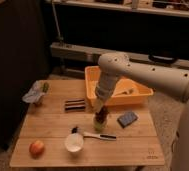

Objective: Place grapes in plastic cup

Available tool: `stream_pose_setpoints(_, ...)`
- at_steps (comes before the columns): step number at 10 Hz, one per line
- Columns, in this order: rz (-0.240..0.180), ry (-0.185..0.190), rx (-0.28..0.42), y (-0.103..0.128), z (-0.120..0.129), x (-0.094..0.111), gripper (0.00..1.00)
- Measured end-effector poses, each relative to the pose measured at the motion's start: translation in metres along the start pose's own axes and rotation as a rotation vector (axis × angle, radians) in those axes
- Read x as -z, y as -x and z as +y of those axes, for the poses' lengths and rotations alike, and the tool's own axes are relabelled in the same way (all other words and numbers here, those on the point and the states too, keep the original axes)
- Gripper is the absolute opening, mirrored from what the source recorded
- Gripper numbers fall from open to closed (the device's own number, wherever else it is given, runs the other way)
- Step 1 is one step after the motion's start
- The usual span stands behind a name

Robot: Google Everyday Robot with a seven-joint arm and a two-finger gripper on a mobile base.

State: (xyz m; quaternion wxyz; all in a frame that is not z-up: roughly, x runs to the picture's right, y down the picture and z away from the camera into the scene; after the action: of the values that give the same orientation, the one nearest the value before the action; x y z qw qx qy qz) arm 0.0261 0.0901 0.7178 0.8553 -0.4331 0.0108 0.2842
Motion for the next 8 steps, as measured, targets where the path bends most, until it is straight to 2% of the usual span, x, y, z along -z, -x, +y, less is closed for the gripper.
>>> stream_pose_setpoints(8,0.018,0.015,0.003,0.0,0.001,-0.012,0.0)
